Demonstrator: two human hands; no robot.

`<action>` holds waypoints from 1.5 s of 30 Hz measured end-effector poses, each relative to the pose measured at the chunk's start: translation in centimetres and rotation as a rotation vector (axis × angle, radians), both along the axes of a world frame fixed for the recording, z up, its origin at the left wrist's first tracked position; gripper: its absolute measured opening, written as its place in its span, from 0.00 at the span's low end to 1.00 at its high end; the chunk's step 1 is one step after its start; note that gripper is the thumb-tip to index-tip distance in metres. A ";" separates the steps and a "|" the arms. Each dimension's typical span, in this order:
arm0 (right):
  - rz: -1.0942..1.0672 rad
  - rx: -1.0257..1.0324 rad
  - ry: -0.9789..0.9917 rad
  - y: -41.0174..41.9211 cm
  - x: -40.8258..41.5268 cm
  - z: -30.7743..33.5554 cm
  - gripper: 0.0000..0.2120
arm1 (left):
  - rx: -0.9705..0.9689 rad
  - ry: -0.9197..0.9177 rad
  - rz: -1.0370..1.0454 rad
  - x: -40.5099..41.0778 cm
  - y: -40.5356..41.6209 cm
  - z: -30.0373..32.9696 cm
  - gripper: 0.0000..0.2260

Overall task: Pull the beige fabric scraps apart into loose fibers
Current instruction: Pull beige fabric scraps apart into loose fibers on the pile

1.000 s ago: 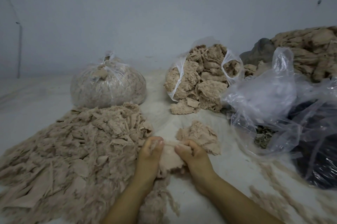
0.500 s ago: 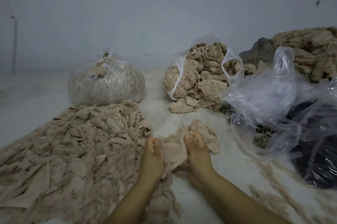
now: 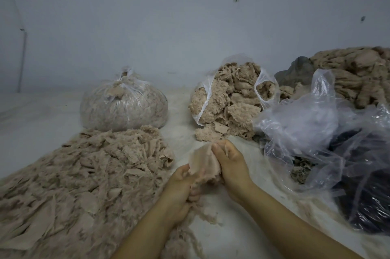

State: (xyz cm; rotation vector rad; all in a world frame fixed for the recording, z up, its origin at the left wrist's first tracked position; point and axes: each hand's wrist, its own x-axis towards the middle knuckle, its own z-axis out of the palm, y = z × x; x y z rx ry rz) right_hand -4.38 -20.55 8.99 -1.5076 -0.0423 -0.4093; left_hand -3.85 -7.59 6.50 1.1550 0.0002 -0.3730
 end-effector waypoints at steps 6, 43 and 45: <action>-0.165 -0.146 -0.033 -2.5 1.8 -1.7 0.11 | 0.341 -0.387 0.245 0.6 0.5 0.3 0.07; 0.252 -1.299 -0.071 -0.1 -0.5 -6.1 0.20 | 0.925 -0.733 -0.012 -0.7 8.8 -2.6 0.11; 0.308 -1.285 -0.115 0.3 -1.2 -6.0 0.20 | 0.875 -0.714 0.039 -1.0 9.2 -2.1 0.10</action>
